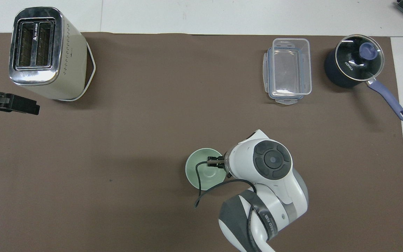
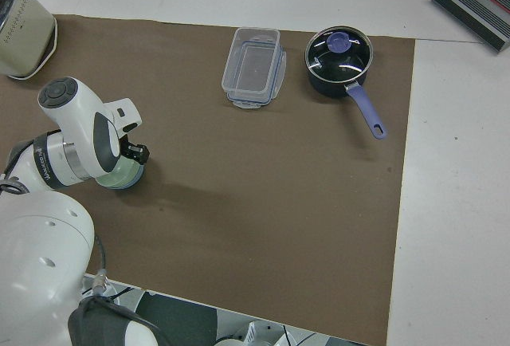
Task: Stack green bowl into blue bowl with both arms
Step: 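Open the right gripper to release the green bowl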
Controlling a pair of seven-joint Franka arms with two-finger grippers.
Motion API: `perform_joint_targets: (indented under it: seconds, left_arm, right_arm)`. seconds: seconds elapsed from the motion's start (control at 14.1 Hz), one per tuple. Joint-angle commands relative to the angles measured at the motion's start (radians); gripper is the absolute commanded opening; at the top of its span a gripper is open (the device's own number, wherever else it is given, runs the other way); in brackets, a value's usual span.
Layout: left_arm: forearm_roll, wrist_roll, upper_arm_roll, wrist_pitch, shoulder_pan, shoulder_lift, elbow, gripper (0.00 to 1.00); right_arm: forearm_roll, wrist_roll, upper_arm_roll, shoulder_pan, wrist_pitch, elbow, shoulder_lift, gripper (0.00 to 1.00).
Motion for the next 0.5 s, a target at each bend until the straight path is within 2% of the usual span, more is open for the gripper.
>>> perform_joint_targets:
  seconds: [0.0,0.43]
  left_arm:
    - [0.019,0.006,-0.009,-0.02,0.013,-0.001,0.016,1.0]
    - [0.018,0.006,-0.009,-0.023,0.013,-0.001,0.015,1.0]
  right_arm:
    - [-0.009,-0.036,-0.001,-0.047,-0.001,0.047,0.006,1.0]
    - [-0.118,-0.042,-0.001,-0.161,-0.051,0.122,-0.025,1.0]
